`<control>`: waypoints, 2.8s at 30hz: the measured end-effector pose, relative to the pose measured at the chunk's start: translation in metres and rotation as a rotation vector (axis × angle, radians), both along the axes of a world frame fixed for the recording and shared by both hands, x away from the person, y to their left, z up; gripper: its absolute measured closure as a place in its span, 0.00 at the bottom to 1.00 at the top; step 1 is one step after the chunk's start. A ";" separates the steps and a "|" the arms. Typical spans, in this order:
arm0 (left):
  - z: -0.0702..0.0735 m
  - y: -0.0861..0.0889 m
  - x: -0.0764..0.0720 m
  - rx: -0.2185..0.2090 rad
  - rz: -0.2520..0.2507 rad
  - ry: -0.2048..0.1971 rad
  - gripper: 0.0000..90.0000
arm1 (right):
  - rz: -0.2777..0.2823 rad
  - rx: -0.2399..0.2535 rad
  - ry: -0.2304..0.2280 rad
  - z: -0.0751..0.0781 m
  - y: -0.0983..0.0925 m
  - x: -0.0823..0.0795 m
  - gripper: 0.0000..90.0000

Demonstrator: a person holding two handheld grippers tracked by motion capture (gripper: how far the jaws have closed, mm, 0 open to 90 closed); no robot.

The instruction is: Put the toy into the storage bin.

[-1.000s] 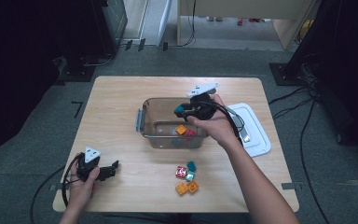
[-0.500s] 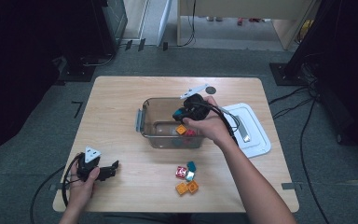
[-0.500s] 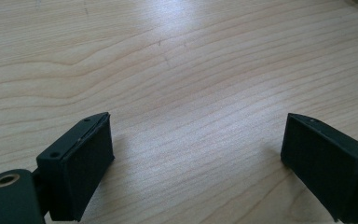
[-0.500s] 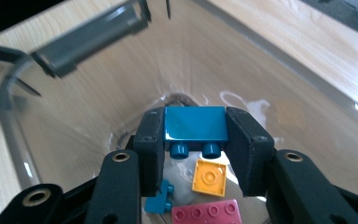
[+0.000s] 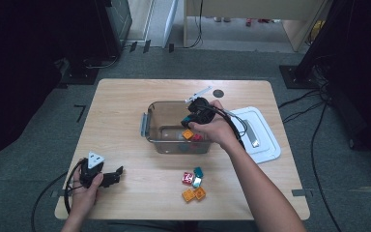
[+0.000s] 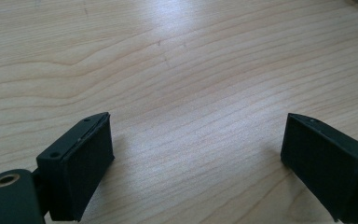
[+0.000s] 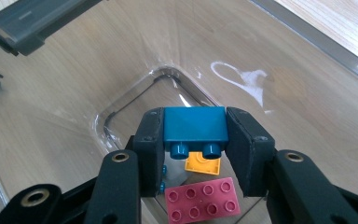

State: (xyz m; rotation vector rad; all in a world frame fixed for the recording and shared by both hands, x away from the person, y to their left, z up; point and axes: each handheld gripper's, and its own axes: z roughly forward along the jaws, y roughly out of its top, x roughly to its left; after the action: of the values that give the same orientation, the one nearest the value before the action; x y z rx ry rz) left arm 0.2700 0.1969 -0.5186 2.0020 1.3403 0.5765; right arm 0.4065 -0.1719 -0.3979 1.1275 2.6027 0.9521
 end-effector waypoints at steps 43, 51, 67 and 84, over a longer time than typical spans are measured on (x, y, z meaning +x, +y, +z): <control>0.000 0.000 0.000 0.000 -0.001 -0.002 0.10 | 0.090 0.219 -0.226 0.032 -0.051 -0.077 0.28; 0.000 0.000 0.000 0.000 -0.002 0.000 0.10 | 0.110 0.261 -0.272 0.027 -0.061 -0.108 0.30; 0.000 0.000 0.000 0.000 0.001 -0.001 0.10 | 0.122 0.286 -0.262 -0.031 -0.073 -0.151 0.45; 0.000 0.000 0.000 0.000 0.000 -0.001 0.10 | 0.026 0.263 -0.190 -0.100 -0.065 -0.146 0.65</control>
State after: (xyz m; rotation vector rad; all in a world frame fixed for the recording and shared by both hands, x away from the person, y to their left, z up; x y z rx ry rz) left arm 0.2698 0.1966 -0.5187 2.0018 1.3394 0.5771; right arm 0.2601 -0.2371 -0.4982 1.0015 2.3983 1.3669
